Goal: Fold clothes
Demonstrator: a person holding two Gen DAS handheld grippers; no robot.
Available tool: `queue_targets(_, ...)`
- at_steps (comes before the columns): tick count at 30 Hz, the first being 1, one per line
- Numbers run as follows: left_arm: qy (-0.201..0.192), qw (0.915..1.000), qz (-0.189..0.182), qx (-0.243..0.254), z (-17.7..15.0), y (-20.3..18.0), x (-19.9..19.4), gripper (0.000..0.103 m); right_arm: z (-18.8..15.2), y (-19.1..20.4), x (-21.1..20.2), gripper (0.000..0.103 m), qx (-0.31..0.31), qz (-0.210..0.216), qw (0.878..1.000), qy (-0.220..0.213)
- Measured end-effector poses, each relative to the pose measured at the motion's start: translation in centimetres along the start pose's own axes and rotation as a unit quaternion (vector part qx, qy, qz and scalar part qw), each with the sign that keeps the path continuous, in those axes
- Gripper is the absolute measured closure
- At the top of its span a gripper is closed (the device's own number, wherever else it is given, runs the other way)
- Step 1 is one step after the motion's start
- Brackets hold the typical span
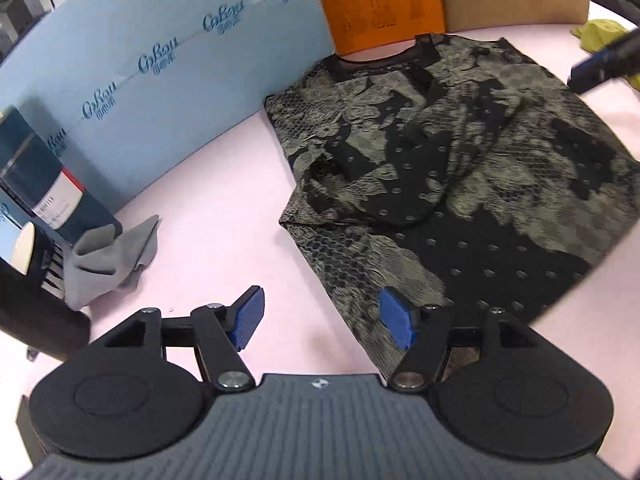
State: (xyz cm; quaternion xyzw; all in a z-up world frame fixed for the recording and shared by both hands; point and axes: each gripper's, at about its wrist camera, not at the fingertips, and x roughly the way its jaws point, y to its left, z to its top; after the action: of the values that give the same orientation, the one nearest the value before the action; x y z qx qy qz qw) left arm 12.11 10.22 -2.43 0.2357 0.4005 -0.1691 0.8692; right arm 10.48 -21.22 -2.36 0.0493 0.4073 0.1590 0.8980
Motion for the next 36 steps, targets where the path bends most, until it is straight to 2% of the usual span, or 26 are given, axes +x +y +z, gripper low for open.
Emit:
queue_targets(3,0.013,0.9993,0.009,-0.034,0.7,1.2,2.3,0.042,0.1,0.0,2.3,0.049,-0.005,-0.006,1.000,0.003)
queue_targets(6,0.008,0.9973,-0.005,-0.072,1.3,2.7,3.8,0.042,0.3,0.0,3.9,0.051,-0.010,-0.007,1.000,0.011)
queue_targets(10,-0.006,0.9975,-0.025,-0.066,2.4,2.8,5.2,0.042,0.4,0.3,5.2,0.055,-0.029,-0.008,0.999,0.017)
queue_targets(13,-0.010,0.9968,-0.034,-0.072,3.4,3.0,6.0,0.045,0.7,0.6,5.7,0.073,-0.040,-0.002,0.999,0.009)
queue_targets(14,-0.010,0.9964,-0.037,-0.076,3.6,3.1,6.2,0.054,0.7,0.8,5.9,0.075,-0.044,-0.001,0.999,0.010)
queue_targets(15,-0.012,0.9961,-0.040,-0.077,3.8,3.1,6.3,0.071,0.7,0.9,6.0,0.078,-0.046,0.000,0.999,0.010)
queue_targets(16,-0.014,0.9961,-0.041,-0.077,4.0,3.2,6.3,0.082,0.8,1.0,6.1,0.090,-0.044,0.002,0.999,0.008)
queue_targets(17,-0.017,0.9959,-0.041,-0.079,4.2,3.3,6.3,0.101,0.8,1.0,6.1,0.097,-0.034,0.005,0.999,0.007)
queue_targets(21,-0.038,0.9945,-0.045,-0.086,4.9,3.7,5.4,0.102,1.0,0.5,4.5,0.100,0.028,0.036,0.999,-0.006)
queue_targets(25,-0.070,0.9903,-0.076,-0.093,6.2,4.0,3.6,0.102,0.2,-1.0,2.0,0.100,0.106,0.062,0.992,-0.019)
queue_targets(28,-0.068,0.9881,-0.085,-0.108,7.2,4.1,4.1,0.101,-1.2,-3.5,1.0,0.100,0.193,0.049,0.980,-0.024)
queue_targets(31,-0.027,0.9907,-0.063,-0.118,7.9,3.9,6.5,0.099,-2.5,-5.3,0.8,0.100,0.248,0.006,0.969,-0.022)
queue_targets(32,-0.016,0.9909,-0.062,-0.118,7.9,3.8,7.1,0.099,-2.8,-5.7,0.8,0.100,0.257,-0.008,0.966,-0.020)
queue_targets(34,0.000,0.9914,-0.061,-0.116,7.8,3.6,7.9,0.094,-2.8,-5.3,0.5,0.098,0.236,-0.030,0.971,-0.018)
queue_targets(36,0.006,0.9924,-0.059,-0.108,7.7,3.4,8.1,0.082,-2.3,-4.3,-0.1,0.096,0.198,-0.040,0.979,-0.026)
